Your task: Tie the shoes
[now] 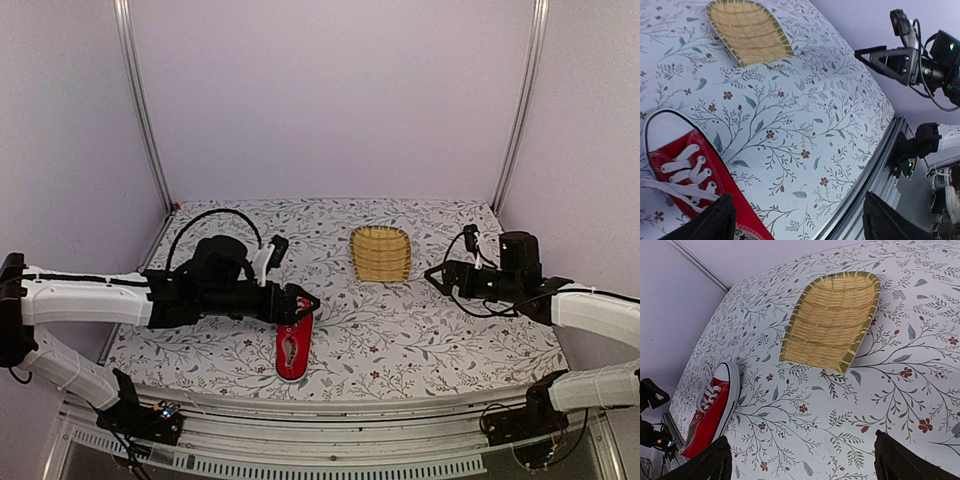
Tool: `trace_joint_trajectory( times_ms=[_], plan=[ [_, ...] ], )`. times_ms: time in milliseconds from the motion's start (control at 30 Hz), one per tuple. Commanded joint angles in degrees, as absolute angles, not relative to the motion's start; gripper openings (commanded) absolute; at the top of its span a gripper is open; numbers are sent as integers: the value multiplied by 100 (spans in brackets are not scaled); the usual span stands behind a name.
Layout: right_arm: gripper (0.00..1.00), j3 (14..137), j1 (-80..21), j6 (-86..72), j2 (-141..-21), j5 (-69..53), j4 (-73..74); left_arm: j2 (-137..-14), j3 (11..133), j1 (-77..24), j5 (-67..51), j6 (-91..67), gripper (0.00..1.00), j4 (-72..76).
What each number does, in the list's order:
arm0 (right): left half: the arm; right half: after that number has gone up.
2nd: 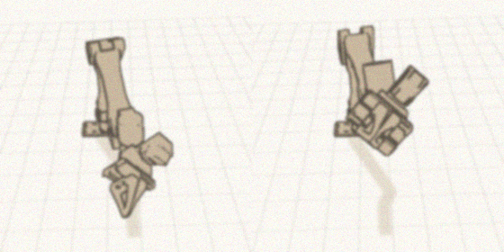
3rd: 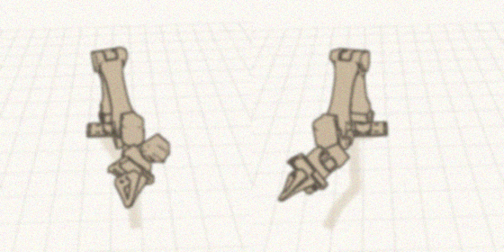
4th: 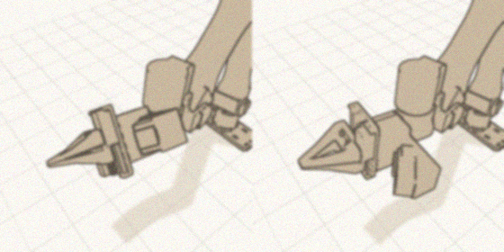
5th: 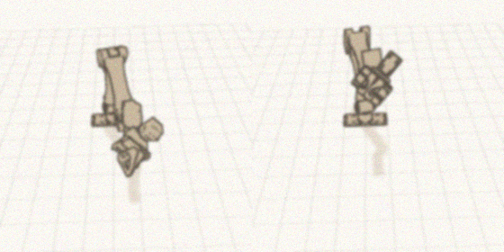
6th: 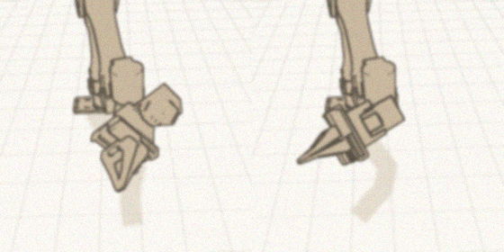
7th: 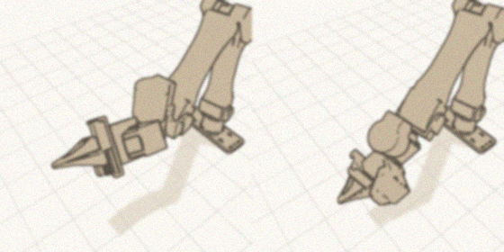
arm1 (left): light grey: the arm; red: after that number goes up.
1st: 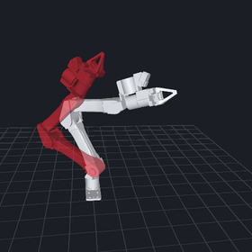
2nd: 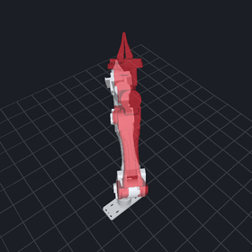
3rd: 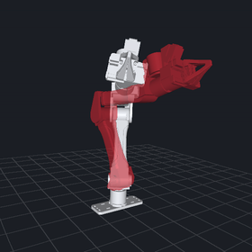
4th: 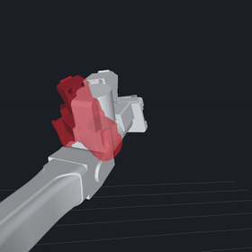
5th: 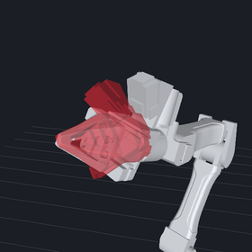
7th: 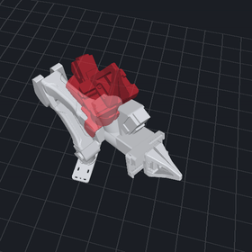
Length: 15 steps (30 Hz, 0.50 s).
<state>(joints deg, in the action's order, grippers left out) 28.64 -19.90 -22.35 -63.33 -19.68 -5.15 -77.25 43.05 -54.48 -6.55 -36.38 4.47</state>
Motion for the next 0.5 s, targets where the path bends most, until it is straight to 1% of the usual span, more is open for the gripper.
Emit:
trace_joint_trajectory(
  times_ms=[0,133,200,267,367,433,467],
  plan=[
    [100,3663,-2832,-2448,-6645,-1376,-158,-7149,4386,-4783,-486,-3783,89,-478],
    [97,4337,-3707,-2625,-7231,-952,290,-7073,4237,-4000,-798,-3924,89,-630],
    [94,4765,-4186,-2691,-7621,-621,564,-7095,4202,-3468,-1078,-3855,89,-643],
    [88,5178,-4676,-2768,-8125,-458,744,-7155,4257,-2999,-1616,-3657,89,-613],
    [81,5950,-5265,-2640,-8944,-341,1031,-7271,4613,-2425,-2107,-3303,89,-1058],
    [76,6466,-5557,-2538,-9501,-272,1193,-7300,4774,-2188,-2194,-3011,88,-1392],
    [70,6676,-5649,-2524,-9778,-265,1217,-7291,4773,-2099,-2157,-2919,88,-1493]
  ],
)
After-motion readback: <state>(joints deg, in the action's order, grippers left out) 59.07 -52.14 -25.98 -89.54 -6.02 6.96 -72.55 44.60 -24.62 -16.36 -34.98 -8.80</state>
